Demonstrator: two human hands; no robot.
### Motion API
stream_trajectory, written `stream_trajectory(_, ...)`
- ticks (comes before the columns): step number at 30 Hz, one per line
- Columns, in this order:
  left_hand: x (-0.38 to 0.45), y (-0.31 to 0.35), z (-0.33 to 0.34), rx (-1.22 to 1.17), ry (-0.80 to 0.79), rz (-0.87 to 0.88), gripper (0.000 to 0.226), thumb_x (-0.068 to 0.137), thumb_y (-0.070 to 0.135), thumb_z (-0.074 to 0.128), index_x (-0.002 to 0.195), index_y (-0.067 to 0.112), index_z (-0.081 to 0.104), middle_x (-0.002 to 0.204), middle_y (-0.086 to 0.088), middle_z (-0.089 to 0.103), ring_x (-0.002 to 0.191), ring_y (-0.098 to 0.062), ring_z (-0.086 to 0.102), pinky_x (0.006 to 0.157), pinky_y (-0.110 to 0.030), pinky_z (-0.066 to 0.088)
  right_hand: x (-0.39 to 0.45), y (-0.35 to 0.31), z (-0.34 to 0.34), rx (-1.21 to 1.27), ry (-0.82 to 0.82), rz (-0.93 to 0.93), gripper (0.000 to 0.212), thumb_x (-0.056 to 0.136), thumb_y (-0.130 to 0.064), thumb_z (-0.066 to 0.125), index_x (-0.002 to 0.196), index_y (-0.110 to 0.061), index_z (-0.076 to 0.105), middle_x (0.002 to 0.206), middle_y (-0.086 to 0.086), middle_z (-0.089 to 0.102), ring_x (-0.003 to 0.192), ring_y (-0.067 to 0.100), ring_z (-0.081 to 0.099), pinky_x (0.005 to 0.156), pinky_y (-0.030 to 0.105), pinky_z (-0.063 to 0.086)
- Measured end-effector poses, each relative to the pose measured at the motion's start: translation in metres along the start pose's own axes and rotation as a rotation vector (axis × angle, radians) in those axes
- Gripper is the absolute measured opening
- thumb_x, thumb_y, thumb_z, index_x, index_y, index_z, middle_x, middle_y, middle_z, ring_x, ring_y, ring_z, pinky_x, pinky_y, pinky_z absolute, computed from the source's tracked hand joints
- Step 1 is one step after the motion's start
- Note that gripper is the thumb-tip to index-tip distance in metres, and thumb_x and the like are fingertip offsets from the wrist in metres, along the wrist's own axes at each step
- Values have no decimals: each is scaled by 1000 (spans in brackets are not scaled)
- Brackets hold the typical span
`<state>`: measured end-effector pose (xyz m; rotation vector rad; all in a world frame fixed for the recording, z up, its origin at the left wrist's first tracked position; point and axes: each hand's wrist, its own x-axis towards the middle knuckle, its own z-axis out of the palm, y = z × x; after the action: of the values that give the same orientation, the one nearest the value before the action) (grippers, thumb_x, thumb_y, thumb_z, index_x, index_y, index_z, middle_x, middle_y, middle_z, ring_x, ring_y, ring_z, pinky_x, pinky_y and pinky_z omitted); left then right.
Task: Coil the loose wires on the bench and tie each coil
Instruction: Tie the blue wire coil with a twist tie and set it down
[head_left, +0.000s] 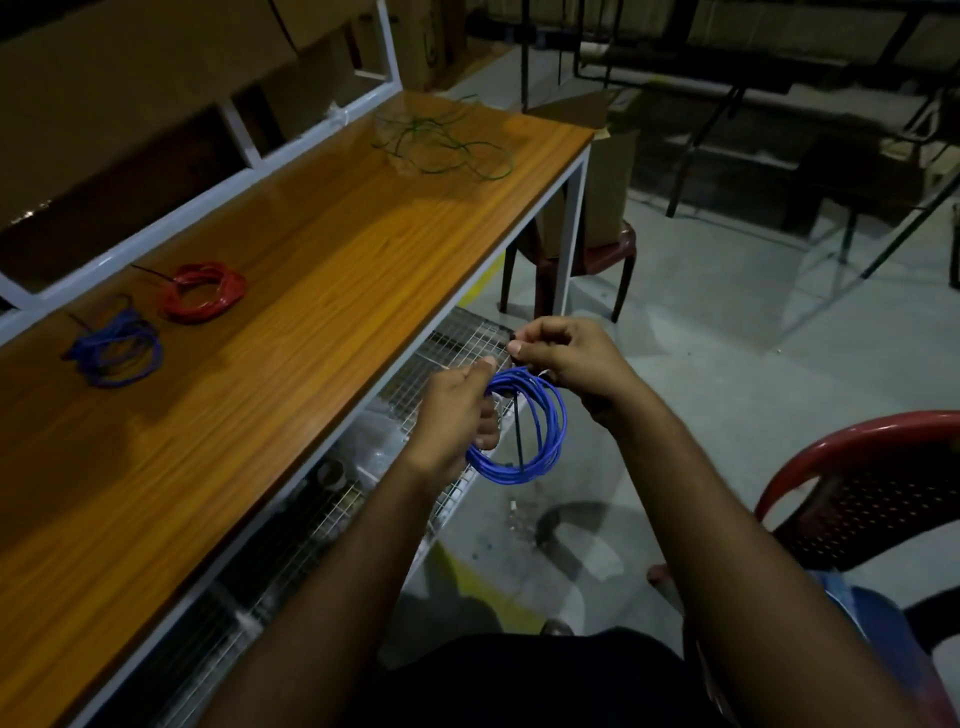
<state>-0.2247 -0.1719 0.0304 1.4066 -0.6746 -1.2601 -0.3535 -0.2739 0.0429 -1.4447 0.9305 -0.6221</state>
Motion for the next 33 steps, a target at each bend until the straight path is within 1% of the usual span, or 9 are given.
stream_trajectory(6,-1,-2,13,6,-9,9,25,104,25,47,82,14,50,54,5,22,43,-10,18,41,-22,18,-1,-4,-16,-23,-52,132,17,86,-8,73,98,4,71,77,10,69,62,13,62,59,25,49)
stream_trajectory(11,-4,-2,22,-11,-35,27,21,103,22,49,87,10,53,56,4,21,44,-11,18,41,-22,17,-2,-13,-18,38,-67,288,8,85,-9,71,92,-6,74,74,7,69,63,13,62,52,21,46)
stream_trajectory(14,-6,-1,26,-28,-33,19,20,102,23,51,94,6,59,58,2,21,48,-13,16,45,-26,14,-9,-13,-16,81,-25,324,13,86,-6,68,97,-1,72,55,3,59,37,5,51,35,16,38)
stream_trajectory(17,-6,-2,28,-52,-21,-20,19,101,24,54,96,8,61,58,3,21,47,-12,17,45,-27,13,-19,-11,-16,75,-17,288,19,90,-11,69,102,3,70,54,2,61,35,4,51,35,15,37)
stream_trajectory(20,-3,-3,30,-100,9,-70,16,100,23,54,92,10,57,55,5,24,44,-9,20,41,-23,17,-30,-9,-16,-90,89,121,22,90,-25,72,104,-9,68,75,2,67,54,5,61,47,19,48)
stream_trajectory(23,-1,-3,31,-144,21,-97,15,101,22,54,95,8,56,56,4,26,44,-9,22,39,-23,19,-51,-12,-20,-410,208,-253,24,85,-30,75,105,-26,63,88,-8,63,75,2,60,62,16,50)
stream_trajectory(25,1,-4,28,-171,18,-109,17,101,22,53,95,7,57,58,2,26,44,-9,22,39,-23,20,-66,-20,-23,-713,107,-444,21,83,-30,75,102,-34,65,90,-14,59,82,3,53,65,19,45)
stream_trajectory(28,6,-3,27,-199,-1,-123,18,100,23,55,91,7,57,62,-1,29,45,-10,24,37,-21,22,-81,-29,-23,-1139,-41,-486,30,81,-29,76,107,-40,67,97,-16,62,96,9,45,67,28,43)
stream_trajectory(33,9,-4,33,-222,-13,-149,16,99,22,56,94,6,56,59,-1,42,44,-10,32,36,-20,26,-83,-26,-19,-1297,-78,-636,45,69,-17,83,109,-35,74,94,-8,67,90,21,50,62,29,29)
